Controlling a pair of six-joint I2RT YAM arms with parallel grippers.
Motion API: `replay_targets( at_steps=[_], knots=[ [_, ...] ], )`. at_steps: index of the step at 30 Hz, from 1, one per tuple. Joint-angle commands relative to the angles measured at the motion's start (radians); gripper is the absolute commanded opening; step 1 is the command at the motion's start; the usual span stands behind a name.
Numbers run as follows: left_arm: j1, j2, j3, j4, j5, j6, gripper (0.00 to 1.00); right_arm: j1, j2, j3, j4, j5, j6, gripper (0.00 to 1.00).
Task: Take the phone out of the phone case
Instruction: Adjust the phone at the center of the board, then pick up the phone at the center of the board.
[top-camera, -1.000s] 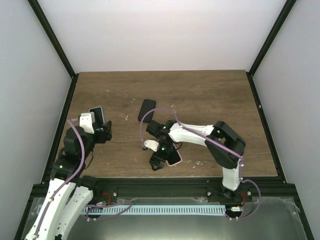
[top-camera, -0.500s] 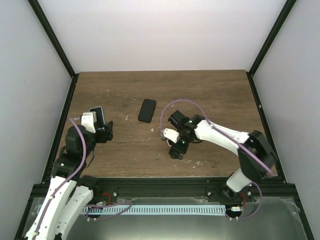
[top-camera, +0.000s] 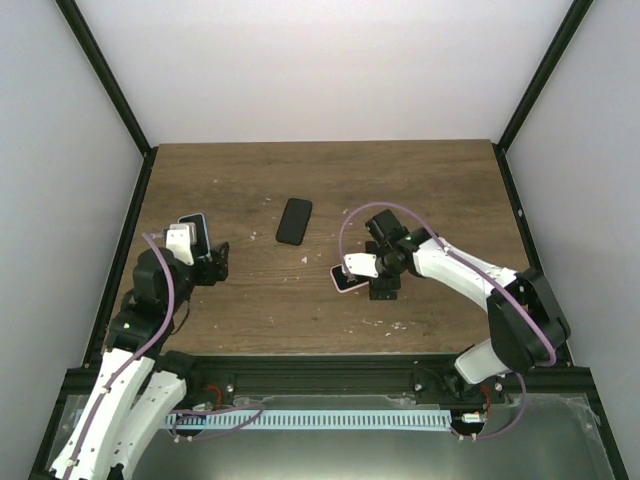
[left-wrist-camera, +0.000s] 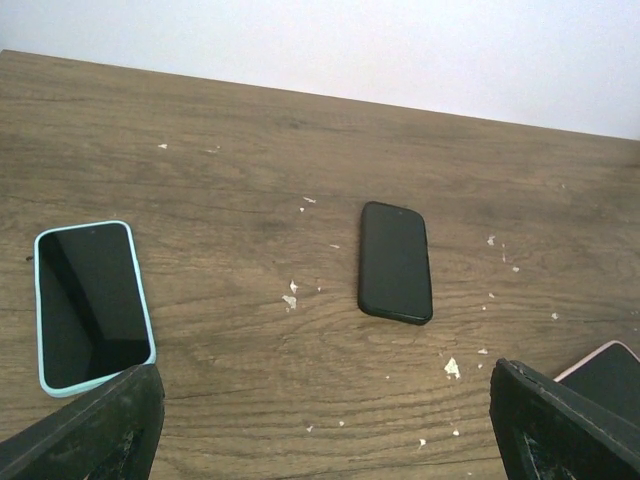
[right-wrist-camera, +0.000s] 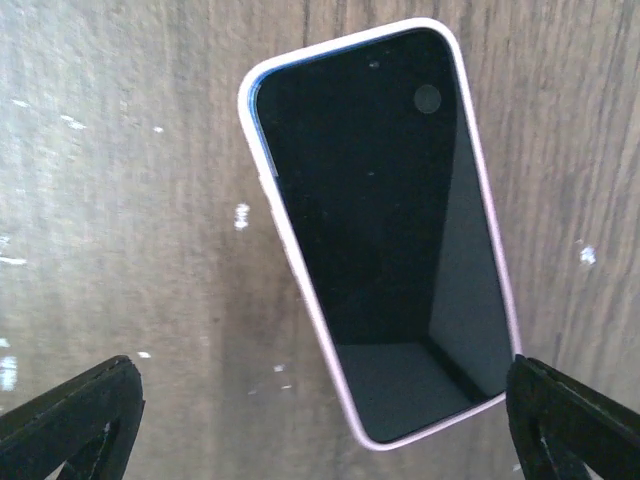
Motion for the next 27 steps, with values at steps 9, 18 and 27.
replay_targets(
  at_steps=[9, 18, 27],
  knots=[
    [0.001, 0.000, -0.009, 0.013, 0.019, 0.002, 0.90, -0.046, 0.253, 0.227, -0.062, -0.026, -0.286, 1.00],
    [0.001, -0.003, -0.011, 0.015, 0.023, 0.003, 0.90, -0.046, 0.375, 0.278, -0.113, 0.034, -0.267, 1.00],
    [0.001, -0.004, -0.012, 0.016, 0.029, 0.005, 0.90, -0.047, 0.429, 0.263, -0.171, 0.013, -0.197, 0.94]
  ],
)
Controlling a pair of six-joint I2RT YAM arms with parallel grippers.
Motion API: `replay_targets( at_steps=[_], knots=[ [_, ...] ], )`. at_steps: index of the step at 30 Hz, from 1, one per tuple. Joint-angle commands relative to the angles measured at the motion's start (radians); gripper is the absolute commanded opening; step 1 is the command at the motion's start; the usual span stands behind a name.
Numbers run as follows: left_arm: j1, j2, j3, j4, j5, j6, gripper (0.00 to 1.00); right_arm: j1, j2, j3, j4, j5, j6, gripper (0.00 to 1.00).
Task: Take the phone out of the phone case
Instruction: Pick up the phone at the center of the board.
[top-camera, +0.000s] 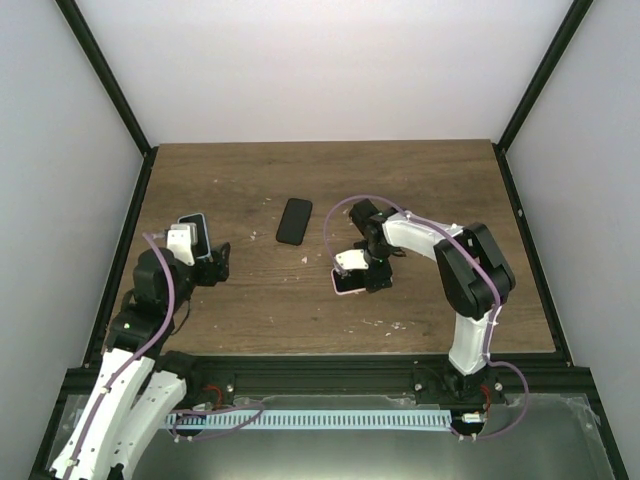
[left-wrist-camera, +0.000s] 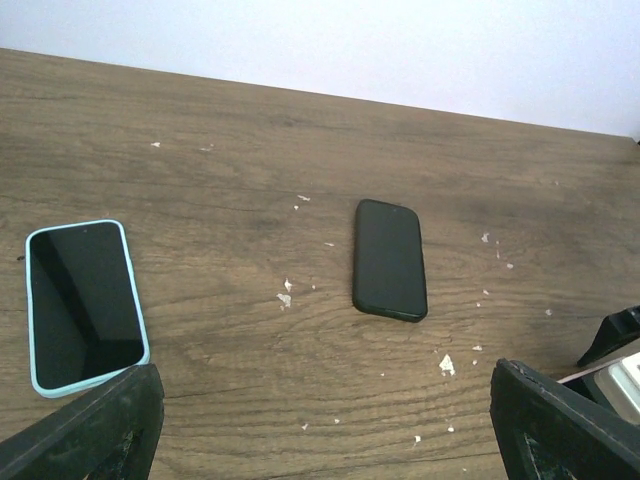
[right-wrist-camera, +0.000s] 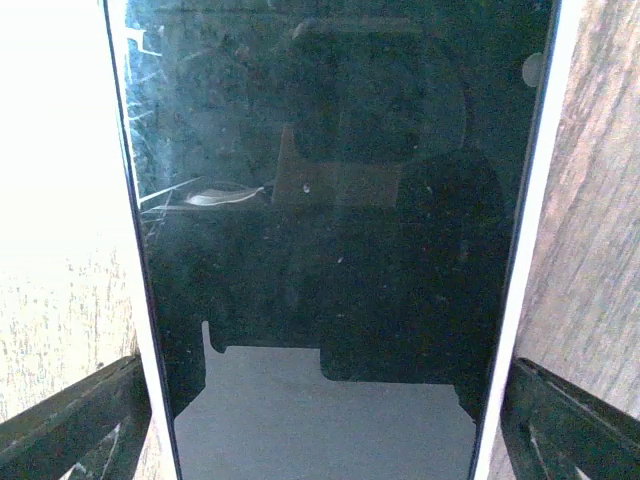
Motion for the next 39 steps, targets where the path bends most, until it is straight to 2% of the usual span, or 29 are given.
replay_targets(
  at_steps=[1, 5, 10, 12, 15, 17, 20, 25, 28, 31, 33, 36, 39],
  knots=[
    [0.001, -0.005, -0.011, 0.016, 0.014, 0.004, 0.90, -0.005, 0.018, -0.025, -0.042, -0.002, 0.042, 0.94],
    [0.001, 0.000, -0.010, 0.017, 0.014, 0.004, 0.90, -0.005, -0.034, -0.101, 0.040, 0.028, 0.086, 0.91],
    [0.001, 0.011, -0.013, 0.023, 0.004, 0.005, 0.90, -0.005, -0.059, -0.119, 0.046, -0.032, 0.196, 0.68],
    [0.001, 0.030, -0.010, 0.035, -0.019, -0.017, 0.85, -0.005, -0.085, -0.091, 0.039, -0.111, 0.265, 0.64],
    [-0.001, 0.075, 0.040, 0.012, 0.048, -0.065, 0.70, -0.005, -0.160, -0.056, 0.046, -0.268, 0.430, 0.59],
    [-0.002, 0.108, 0.056, 0.014, 0.106, -0.152, 0.67, -0.005, -0.223, -0.044, 0.077, -0.374, 0.549, 0.58],
    [-0.002, 0.110, 0.009, 0.145, 0.229, -0.244, 0.67, -0.004, -0.329, -0.063, 0.163, -0.482, 0.701, 0.57],
    [-0.016, 0.149, -0.025, 0.292, 0.351, -0.415, 0.67, -0.004, -0.442, -0.118, 0.340, -0.549, 0.917, 0.59],
    [-0.146, 0.192, -0.068, 0.421, 0.304, -0.516, 0.67, -0.004, -0.478, -0.184, 0.457, -0.564, 1.012, 0.59],
    [-0.332, 0.264, -0.079, 0.496, 0.167, -0.513, 0.67, -0.004, -0.507, -0.256, 0.571, -0.599, 1.094, 0.59],
    [-0.415, 0.327, -0.058, 0.508, 0.102, -0.492, 0.68, -0.004, -0.509, -0.279, 0.590, -0.630, 1.118, 0.59],
    [-0.483, 0.408, -0.021, 0.545, 0.071, -0.450, 0.69, -0.002, -0.507, -0.298, 0.589, -0.603, 1.135, 0.60],
    [-0.495, 0.490, 0.034, 0.528, 0.053, -0.458, 0.70, -0.001, -0.506, -0.319, 0.596, -0.592, 1.140, 0.60]
  ],
)
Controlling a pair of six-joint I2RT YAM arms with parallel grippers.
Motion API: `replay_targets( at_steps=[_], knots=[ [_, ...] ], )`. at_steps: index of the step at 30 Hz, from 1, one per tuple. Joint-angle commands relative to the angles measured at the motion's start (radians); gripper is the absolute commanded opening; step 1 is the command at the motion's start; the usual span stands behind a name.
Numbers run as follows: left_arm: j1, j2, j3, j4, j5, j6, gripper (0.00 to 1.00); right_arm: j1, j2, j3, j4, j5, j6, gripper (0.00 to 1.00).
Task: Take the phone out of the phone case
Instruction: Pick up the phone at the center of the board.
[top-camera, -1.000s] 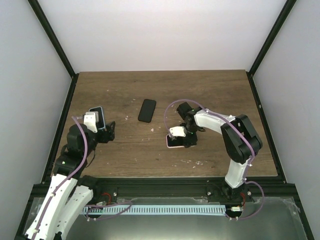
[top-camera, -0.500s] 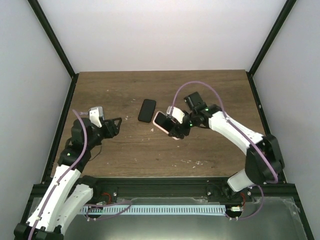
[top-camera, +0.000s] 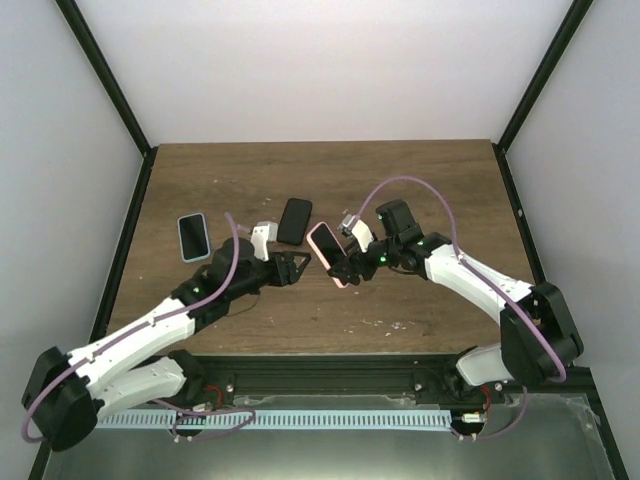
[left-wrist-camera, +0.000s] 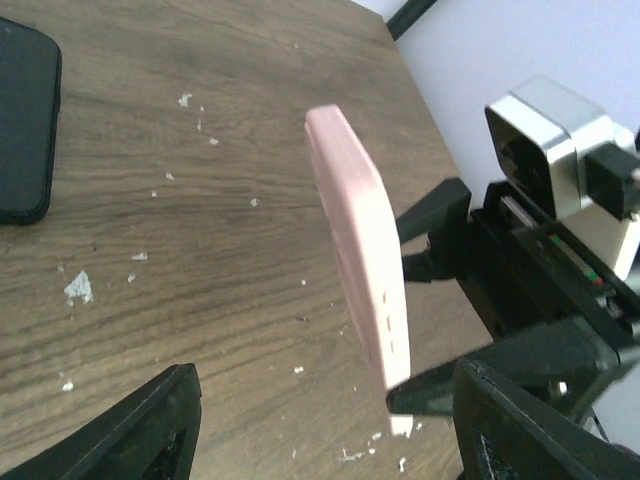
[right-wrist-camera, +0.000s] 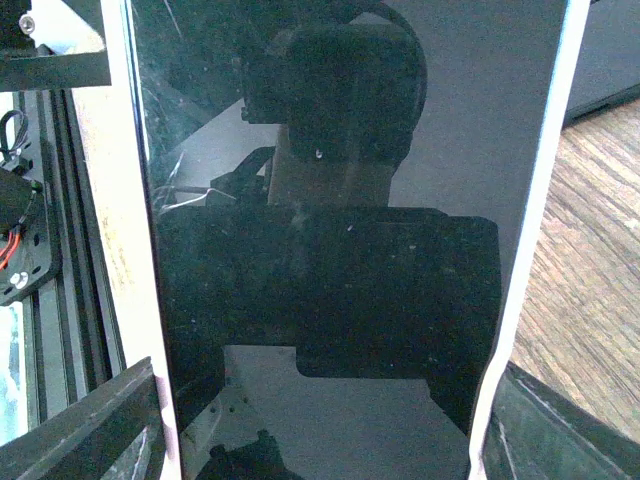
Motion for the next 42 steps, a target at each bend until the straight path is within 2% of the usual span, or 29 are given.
replay_targets(
  at_steps=[1, 6, 9, 16, 23, 30, 42],
  knots=[
    [-0.015, 0.090, 0.088, 0.060, -0.074, -0.011, 0.70, 0.003, -0.023, 0.001, 0.108, -0.027, 0.054, 0.60],
    [-0.024, 0.210, 0.133, 0.135, -0.080, -0.091, 0.70, 0.013, -0.023, 0.001, 0.123, 0.073, 0.067, 0.60],
    [-0.023, 0.278, 0.177, 0.126, -0.097, -0.122, 0.69, 0.028, -0.038, 0.006, 0.127, 0.138, 0.066, 0.60],
    [-0.023, 0.339, 0.245, 0.133, -0.095, -0.134, 0.54, 0.038, -0.072, -0.001, 0.141, 0.224, 0.068, 0.61],
    [-0.023, 0.354, 0.234, 0.167, -0.071, -0.166, 0.36, 0.050, -0.065, 0.020, 0.124, 0.224, 0.073, 0.61],
    [-0.024, 0.385, 0.198, 0.270, -0.041, -0.221, 0.36, 0.061, -0.078, 0.019, 0.123, 0.230, 0.071, 0.62],
    [-0.023, 0.466, 0.212, 0.333, 0.025, -0.216, 0.23, 0.061, -0.089, 0.004, 0.136, 0.240, 0.050, 0.63]
  ],
)
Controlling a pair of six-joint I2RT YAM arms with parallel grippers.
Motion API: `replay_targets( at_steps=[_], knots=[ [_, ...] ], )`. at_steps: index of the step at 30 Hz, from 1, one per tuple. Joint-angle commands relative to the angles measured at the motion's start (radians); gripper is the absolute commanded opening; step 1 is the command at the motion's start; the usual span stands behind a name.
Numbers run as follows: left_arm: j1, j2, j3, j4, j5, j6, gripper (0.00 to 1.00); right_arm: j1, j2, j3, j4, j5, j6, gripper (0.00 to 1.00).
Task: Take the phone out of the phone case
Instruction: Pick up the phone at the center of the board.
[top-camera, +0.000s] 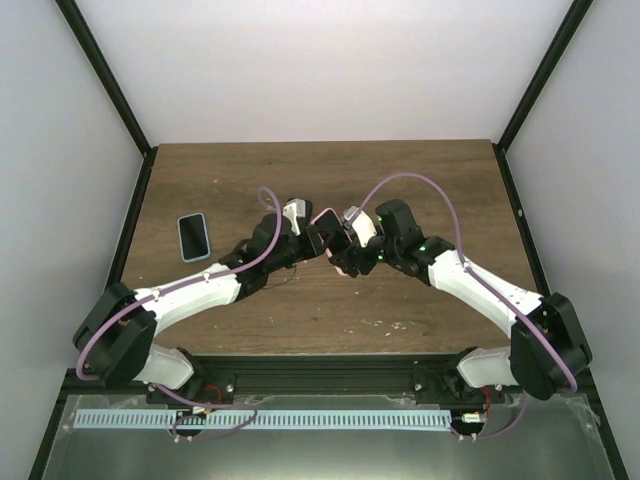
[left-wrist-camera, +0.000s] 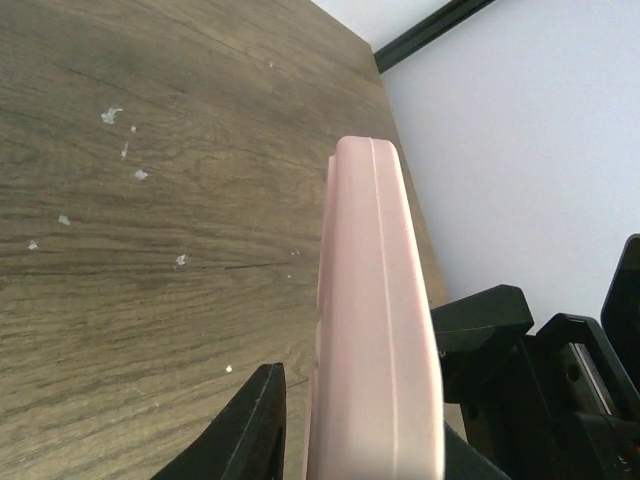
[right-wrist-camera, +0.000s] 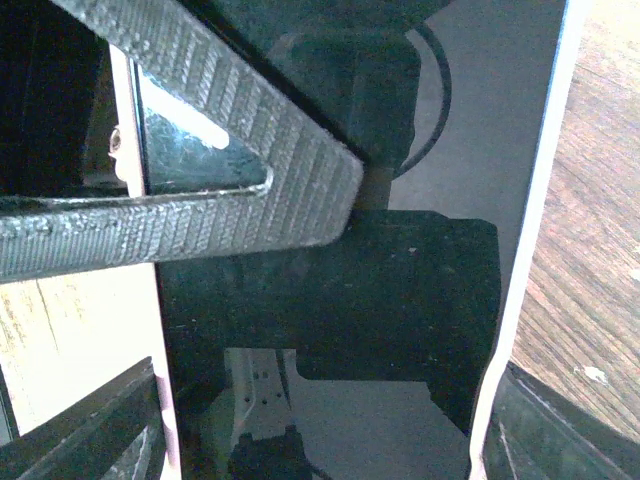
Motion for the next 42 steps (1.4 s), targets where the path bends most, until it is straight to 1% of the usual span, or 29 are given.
replay_targets(
  at_steps=[1, 3, 5, 7, 12, 15, 20, 23, 24, 25, 27, 29, 32, 36, 40, 42],
  knots=[
    [-0.005, 0.016, 0.006, 0.056, 0.037, -0.009, 0.23, 0.007, -0.021, 0.016, 0.058, -0.013, -0.007, 0.62],
    [-0.005, 0.013, 0.001, 0.054, 0.029, -0.001, 0.22, 0.009, -0.017, 0.013, 0.060, -0.014, -0.008, 0.63],
    [-0.004, 0.005, -0.002, 0.046, 0.010, 0.008, 0.27, 0.009, -0.013, 0.010, 0.065, -0.019, -0.009, 0.63],
    [-0.004, -0.005, -0.012, 0.051, -0.005, 0.014, 0.29, 0.012, -0.002, 0.013, 0.062, -0.025, -0.010, 0.63],
    [0.002, -0.015, -0.043, 0.091, -0.027, 0.023, 0.21, 0.017, 0.009, 0.012, 0.059, -0.036, -0.015, 0.63],
    [0.017, -0.018, -0.059, 0.106, -0.009, 0.024, 0.13, 0.017, 0.016, 0.011, 0.059, -0.053, -0.017, 0.66],
    [0.071, -0.052, -0.092, 0.094, 0.078, 0.050, 0.01, 0.017, 0.033, 0.015, 0.057, -0.090, -0.018, 0.78],
    [0.128, -0.083, -0.116, 0.078, 0.166, 0.067, 0.00, 0.017, 0.037, 0.016, 0.062, -0.088, -0.013, 0.88],
    [0.143, -0.096, -0.123, 0.071, 0.202, 0.076, 0.00, 0.016, 0.039, 0.023, 0.055, -0.090, -0.010, 0.95],
    [0.151, -0.111, -0.120, 0.054, 0.226, 0.094, 0.00, 0.016, 0.037, 0.032, 0.034, -0.100, -0.009, 0.99],
    [0.159, -0.143, -0.106, 0.014, 0.270, 0.175, 0.00, 0.009, 0.013, 0.033, 0.020, -0.136, -0.028, 1.00],
    [0.163, -0.173, -0.083, -0.031, 0.331, 0.279, 0.00, -0.023, -0.030, 0.023, 0.019, -0.212, -0.044, 1.00],
    [0.176, -0.211, -0.048, -0.090, 0.503, 0.450, 0.00, -0.086, -0.100, 0.026, -0.011, -0.380, -0.107, 1.00],
    [0.185, -0.287, -0.016, -0.206, 0.685, 0.636, 0.00, -0.092, -0.132, 0.087, -0.194, -0.551, -0.311, 1.00],
    [0.197, -0.349, -0.014, -0.254, 0.851, 0.795, 0.00, -0.092, -0.110, 0.134, -0.359, -0.637, -0.391, 0.96],
    [0.211, -0.356, 0.009, -0.296, 0.909, 0.834, 0.00, -0.090, -0.101, 0.137, -0.427, -0.674, -0.437, 0.91]
  ],
)
